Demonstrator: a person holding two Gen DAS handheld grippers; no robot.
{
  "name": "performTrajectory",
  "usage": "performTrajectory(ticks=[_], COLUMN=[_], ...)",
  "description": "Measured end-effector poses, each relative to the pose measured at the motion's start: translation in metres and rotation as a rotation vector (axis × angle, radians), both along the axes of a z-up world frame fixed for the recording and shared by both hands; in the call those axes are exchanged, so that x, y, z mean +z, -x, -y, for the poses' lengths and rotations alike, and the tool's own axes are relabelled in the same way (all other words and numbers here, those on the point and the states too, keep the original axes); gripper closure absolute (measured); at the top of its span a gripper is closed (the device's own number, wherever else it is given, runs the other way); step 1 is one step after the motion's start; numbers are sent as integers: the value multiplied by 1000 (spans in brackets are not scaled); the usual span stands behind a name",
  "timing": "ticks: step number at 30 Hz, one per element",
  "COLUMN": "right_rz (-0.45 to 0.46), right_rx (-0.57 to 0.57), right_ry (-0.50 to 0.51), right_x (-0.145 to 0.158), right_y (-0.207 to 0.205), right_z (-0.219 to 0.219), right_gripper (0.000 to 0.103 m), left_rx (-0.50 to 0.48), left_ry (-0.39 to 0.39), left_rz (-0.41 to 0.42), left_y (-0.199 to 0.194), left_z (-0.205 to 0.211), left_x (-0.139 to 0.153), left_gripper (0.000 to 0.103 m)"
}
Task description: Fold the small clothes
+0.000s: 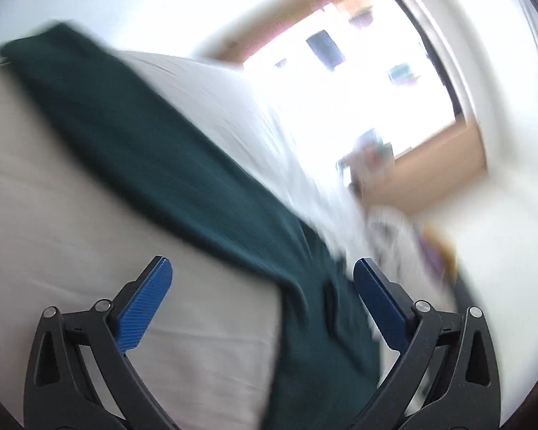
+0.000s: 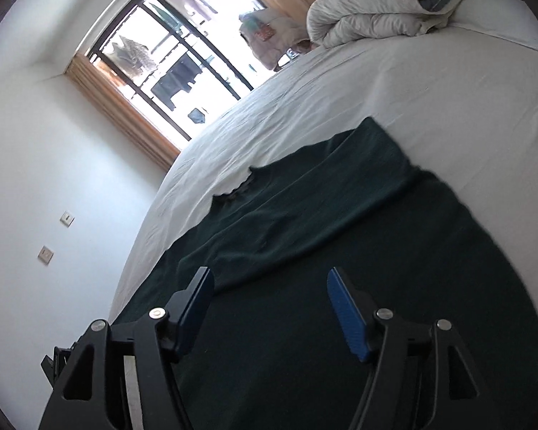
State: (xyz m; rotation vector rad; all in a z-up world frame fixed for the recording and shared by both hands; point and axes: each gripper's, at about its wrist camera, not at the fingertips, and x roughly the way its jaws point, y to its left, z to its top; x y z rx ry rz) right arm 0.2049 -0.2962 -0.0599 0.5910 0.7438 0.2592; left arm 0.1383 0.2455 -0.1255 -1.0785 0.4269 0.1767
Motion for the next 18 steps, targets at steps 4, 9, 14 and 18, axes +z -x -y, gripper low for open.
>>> performTrajectory(ticks=[4,9,14,18], right_rz=[-23,-15,8,-4], right_rx=[70,100,128,133], right_ry=[2,-11,8,-12], right_x=[-4,6,16,11], right_y=[17,25,33,34], right_z=[-33,-54,-63,-63], right_gripper=[34,34,34,35], left_rx=[40,116,185,198], left_ry=[197,299,373,421], left_rz=[52,68,73,95], left_y=[22,18,-2,-15], left_z=[-36,-41,-49,-40], left_x=[-17,-28,-30,-30], left_gripper=[3,4,6,15])
